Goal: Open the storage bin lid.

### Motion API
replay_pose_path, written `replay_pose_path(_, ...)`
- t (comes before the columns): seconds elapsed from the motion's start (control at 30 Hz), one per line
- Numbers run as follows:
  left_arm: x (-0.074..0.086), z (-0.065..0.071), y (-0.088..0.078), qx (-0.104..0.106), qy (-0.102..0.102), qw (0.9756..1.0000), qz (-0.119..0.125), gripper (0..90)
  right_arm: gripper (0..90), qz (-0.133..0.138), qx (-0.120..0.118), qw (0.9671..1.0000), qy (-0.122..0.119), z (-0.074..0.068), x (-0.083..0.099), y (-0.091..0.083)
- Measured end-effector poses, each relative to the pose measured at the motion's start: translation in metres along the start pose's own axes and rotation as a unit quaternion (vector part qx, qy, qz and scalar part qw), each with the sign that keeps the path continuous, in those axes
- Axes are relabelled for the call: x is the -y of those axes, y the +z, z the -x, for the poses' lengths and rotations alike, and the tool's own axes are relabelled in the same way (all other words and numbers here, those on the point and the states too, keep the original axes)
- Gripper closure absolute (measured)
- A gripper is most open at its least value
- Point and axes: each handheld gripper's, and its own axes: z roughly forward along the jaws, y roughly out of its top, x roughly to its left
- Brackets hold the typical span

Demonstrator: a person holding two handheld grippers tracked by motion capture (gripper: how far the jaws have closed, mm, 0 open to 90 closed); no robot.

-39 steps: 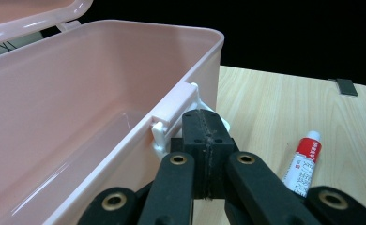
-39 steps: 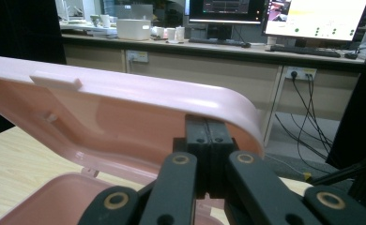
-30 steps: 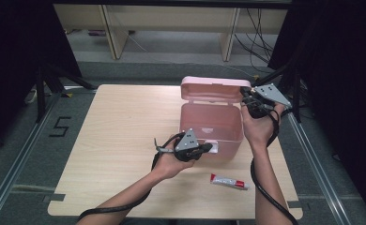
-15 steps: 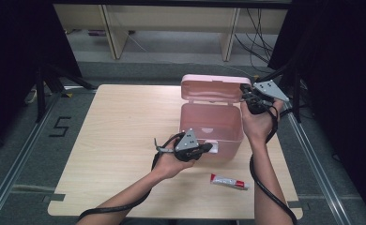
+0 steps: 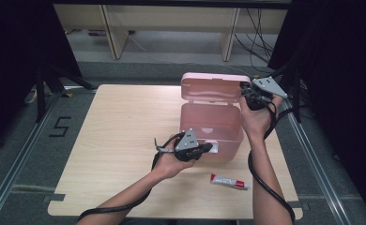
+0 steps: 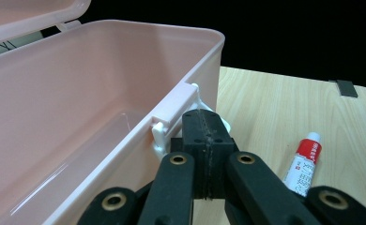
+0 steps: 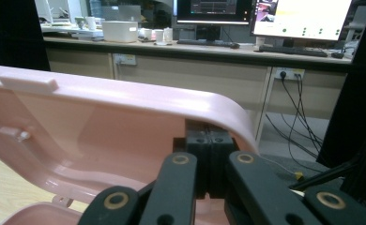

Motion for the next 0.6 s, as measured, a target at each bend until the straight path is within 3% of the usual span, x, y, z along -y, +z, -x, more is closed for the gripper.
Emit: replay_pose_path(0.6, 0.0, 0.0, 0.001, 0.0, 0.001, 1.0, 0.001, 89.7, 90.0, -0.007, 0.009, 0.9999, 0.002, 0.005, 0.001, 0.015)
